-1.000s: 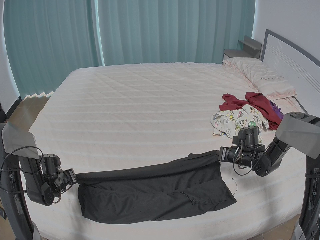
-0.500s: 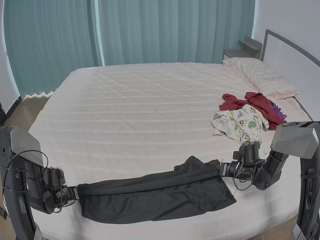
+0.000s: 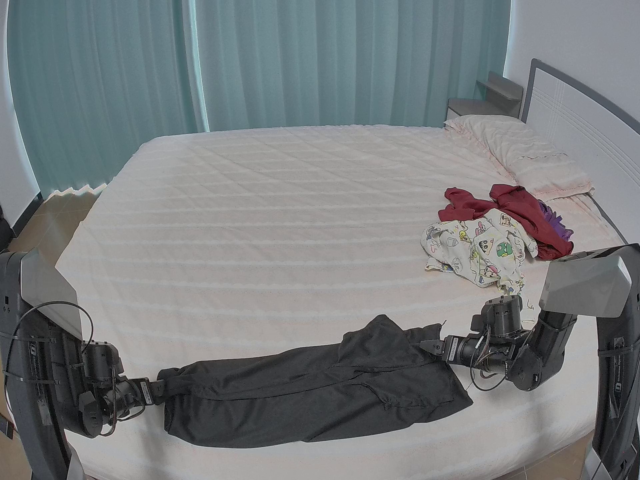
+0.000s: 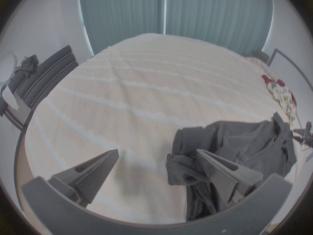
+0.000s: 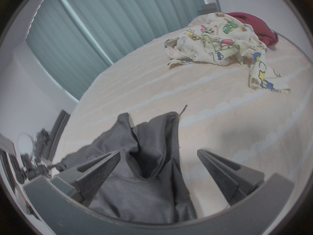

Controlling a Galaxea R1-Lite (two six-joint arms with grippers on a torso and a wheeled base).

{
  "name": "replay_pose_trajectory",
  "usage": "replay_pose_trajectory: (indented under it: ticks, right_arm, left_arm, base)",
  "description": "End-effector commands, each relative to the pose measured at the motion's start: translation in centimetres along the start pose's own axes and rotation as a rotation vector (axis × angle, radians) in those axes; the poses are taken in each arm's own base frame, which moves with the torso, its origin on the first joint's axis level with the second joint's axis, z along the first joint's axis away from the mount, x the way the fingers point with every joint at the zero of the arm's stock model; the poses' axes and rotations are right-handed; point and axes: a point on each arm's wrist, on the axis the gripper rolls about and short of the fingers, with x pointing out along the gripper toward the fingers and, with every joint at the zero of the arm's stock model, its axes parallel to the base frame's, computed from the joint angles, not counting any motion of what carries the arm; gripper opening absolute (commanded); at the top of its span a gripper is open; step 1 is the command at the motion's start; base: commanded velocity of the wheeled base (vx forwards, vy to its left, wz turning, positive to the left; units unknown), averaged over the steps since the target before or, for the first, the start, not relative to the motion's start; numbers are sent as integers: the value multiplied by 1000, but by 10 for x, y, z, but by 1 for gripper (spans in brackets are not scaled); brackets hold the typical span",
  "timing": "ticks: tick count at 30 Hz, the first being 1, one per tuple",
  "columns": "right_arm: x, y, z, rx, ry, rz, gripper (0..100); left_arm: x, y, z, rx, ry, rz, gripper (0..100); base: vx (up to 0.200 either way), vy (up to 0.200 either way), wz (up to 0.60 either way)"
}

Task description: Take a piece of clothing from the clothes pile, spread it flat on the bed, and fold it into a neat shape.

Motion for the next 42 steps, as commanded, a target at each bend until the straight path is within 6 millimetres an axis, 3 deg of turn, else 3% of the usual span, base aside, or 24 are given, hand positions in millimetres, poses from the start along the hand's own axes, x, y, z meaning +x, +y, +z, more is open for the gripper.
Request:
replay_pose_trajectory:
  ticks: [1, 6, 13, 26, 34, 35, 42]
  right_arm:
    - [-10, 13, 3, 102, -38, 45, 100]
    - [-17, 17, 10, 153, -82, 72, 100]
    - [-13, 22, 12, 91, -41, 157, 100]
    - [24, 26, 10, -56, 33, 182, 100]
    - [29, 34, 5, -67, 71, 188, 100]
    - [29, 33, 5, -65, 77, 184, 0]
    - [25, 25, 1, -45, 94, 151, 0]
  left_arm:
    - [-13, 12, 6, -128, -54, -12, 100]
    - [-20, 20, 14, -361, -69, -100, 100]
    - [-14, 19, 14, -551, -15, -224, 100]
    - [-10, 21, 11, -564, 23, -276, 100]
    - [-8, 21, 11, -556, 25, -276, 100]
    - [-8, 21, 10, -556, 27, -275, 100]
    - [-7, 21, 11, -556, 24, -276, 100]
  base:
    - [0, 0, 0]
    - [0, 0, 0]
    - [0, 0, 0]
    - [0, 0, 0]
    - [0, 0, 0]
    - [0, 0, 0]
    - [0, 0, 0]
